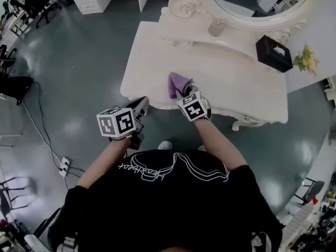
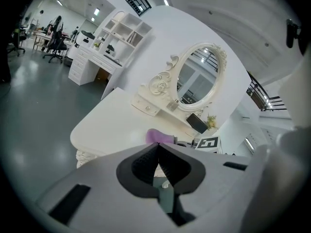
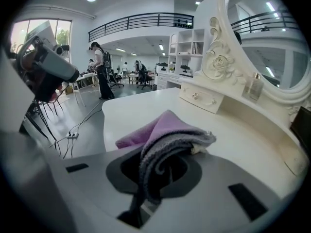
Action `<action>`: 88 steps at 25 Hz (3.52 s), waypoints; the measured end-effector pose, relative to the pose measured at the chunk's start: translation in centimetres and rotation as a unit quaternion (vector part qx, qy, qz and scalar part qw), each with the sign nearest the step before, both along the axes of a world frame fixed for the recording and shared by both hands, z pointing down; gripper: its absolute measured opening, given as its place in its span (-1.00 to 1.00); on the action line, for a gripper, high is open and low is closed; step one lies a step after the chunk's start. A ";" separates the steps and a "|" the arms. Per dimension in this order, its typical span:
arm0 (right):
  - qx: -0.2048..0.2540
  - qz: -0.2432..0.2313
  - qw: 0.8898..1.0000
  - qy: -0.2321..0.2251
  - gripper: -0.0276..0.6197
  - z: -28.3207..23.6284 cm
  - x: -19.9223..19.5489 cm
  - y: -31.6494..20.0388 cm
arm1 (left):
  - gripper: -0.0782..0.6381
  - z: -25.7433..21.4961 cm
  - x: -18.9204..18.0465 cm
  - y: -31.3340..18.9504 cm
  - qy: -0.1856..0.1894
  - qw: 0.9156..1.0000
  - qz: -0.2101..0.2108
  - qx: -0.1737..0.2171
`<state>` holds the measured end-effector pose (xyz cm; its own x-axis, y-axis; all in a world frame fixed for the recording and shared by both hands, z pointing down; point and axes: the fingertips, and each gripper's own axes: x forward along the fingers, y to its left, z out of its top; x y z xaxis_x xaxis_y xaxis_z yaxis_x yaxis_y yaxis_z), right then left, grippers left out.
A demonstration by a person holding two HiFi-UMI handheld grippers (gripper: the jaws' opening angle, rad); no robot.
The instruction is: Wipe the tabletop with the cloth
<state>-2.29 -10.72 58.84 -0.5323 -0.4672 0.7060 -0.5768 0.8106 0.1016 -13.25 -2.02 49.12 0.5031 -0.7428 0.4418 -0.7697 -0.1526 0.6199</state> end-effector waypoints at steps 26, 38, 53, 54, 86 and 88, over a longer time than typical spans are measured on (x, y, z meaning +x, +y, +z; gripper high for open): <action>-0.012 0.025 0.999 0.036 -0.76 0.1 14.3 -2.2 | -0.77 -1.8 10.6 -5.6 -0.004 0.999 0.029 0.016; 0.000 0.029 0.999 0.028 -0.76 -0.4 19.7 -3.1 | -0.77 -2.1 14.8 -6.7 -0.008 0.999 0.026 0.020; -0.010 0.060 0.998 0.024 -0.76 0.0 27.6 -3.1 | -0.77 -1.8 19.6 -6.0 -0.016 1.000 0.004 0.017; -0.010 0.063 0.998 0.024 -0.76 0.0 28.2 -3.1 | -0.77 -1.7 20.0 -5.9 -0.016 1.000 0.004 0.017; -0.008 0.160 0.987 0.020 -0.76 -0.1 48.8 -1.9 | -0.77 0.2 36.0 -3.7 -0.021 0.998 0.056 -0.007; -0.008 0.166 0.986 0.019 -0.76 -0.1 50.1 -1.9 | -0.77 0.3 37.1 -3.7 -0.019 0.998 0.061 -0.007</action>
